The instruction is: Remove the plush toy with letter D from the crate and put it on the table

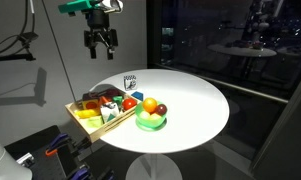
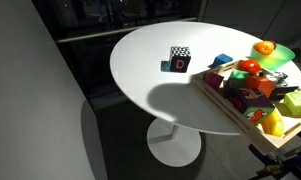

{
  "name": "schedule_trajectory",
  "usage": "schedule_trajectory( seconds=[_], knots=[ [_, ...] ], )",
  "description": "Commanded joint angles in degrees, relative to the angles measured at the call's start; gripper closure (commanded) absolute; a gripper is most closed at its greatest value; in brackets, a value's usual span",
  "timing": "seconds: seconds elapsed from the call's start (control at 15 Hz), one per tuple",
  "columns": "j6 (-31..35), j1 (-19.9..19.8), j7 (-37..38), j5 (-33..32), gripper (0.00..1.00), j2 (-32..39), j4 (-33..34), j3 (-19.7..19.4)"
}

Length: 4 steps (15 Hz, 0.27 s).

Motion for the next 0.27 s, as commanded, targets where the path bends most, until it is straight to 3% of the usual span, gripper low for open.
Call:
schedule_trajectory(
  seconds=[0.0,0.2],
  knots=[
    [-0.06,-0.28,-1.32,1.28,0.00,-4.27,-2.29,-0.38],
    [-0.12,-0.37,-0.15,0.14,0.00,-3.01,-1.39,0.21]
  ],
)
